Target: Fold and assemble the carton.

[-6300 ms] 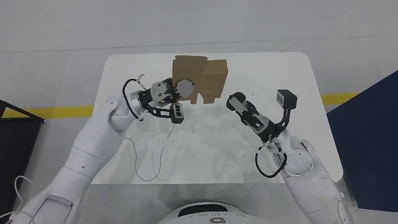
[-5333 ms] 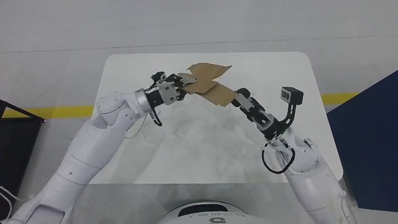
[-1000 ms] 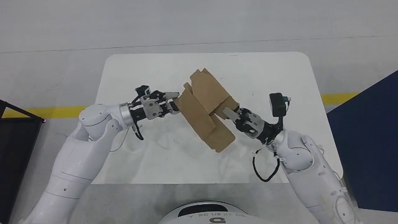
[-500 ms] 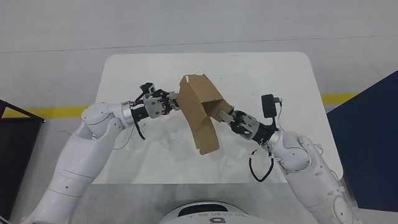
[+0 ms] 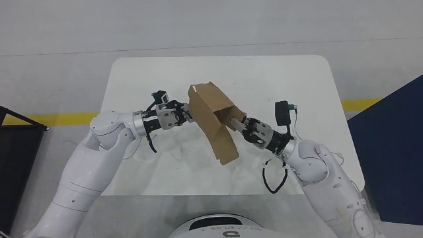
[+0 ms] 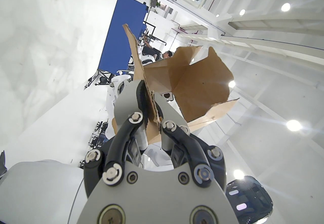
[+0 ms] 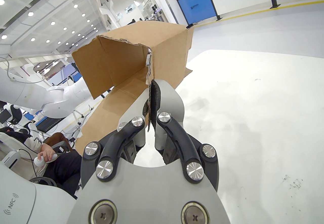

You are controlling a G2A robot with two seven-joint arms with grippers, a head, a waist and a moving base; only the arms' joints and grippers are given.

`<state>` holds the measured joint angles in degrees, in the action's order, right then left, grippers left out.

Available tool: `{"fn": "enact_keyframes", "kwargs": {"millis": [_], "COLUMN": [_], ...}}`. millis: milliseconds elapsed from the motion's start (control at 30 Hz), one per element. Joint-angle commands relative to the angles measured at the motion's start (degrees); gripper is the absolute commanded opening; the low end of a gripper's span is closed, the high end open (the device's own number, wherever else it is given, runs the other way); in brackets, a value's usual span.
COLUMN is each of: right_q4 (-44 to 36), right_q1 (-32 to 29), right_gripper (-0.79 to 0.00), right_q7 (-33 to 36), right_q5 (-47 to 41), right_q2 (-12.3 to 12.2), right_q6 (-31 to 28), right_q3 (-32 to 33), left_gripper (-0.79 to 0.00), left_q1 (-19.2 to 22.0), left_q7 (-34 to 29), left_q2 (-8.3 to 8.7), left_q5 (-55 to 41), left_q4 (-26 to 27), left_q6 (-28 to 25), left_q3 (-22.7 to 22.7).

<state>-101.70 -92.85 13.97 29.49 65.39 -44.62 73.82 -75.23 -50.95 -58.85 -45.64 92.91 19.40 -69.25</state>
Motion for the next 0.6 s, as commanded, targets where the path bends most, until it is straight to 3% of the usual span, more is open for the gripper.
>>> {"fn": "enact_keyframes", "kwargs": {"millis": [0,267,300,367,433,467,567], "right_q4": [0.0,-0.2,-0.2,-0.1,0.0,-0.1,-0.2], "right_q1": [0.0,0.1,0.1,0.2,0.1,0.1,0.0], "right_gripper": [-0.489,-0.483,-0.446,-0.179,-0.034,0.0,0.0], "right_q7": [-0.4,-2.3,-2.5,-3.1,-3.7,-4.1,-5.4], "right_q5": [0.7,4.4,4.8,5.9,6.8,7.0,7.8], "right_q2": [0.0,0.0,0.0,0.0,0.0,0.0,0.0], "right_q6": [0.5,2.2,2.4,3.4,4.2,4.4,5.0], "right_q3": [0.0,-0.5,-0.5,-0.3,-0.2,-0.2,0.3], "left_gripper": [-0.785,-0.785,-0.785,-0.785,-0.785,-0.785,-0.785], "left_q1": [0.0,0.0,-0.1,-0.2,-0.3,-0.4,-0.7], "left_q7": [-0.2,-0.4,-0.5,-0.7,-0.8,-0.9,-1.1], "left_q2": [0.02,-0.02,-0.03,-0.04,-0.04,-0.04,-0.07], "left_q5": [0.7,2.7,2.7,2.5,2.5,2.5,2.1], "left_q4": [0.1,0.3,0.3,0.3,0.4,0.5,0.6], "left_q6": [-0.3,-1.3,-1.6,-2.3,-3.0,-3.4,-4.5], "left_q3": [0.2,1.0,1.0,0.9,0.7,0.7,0.4]}}
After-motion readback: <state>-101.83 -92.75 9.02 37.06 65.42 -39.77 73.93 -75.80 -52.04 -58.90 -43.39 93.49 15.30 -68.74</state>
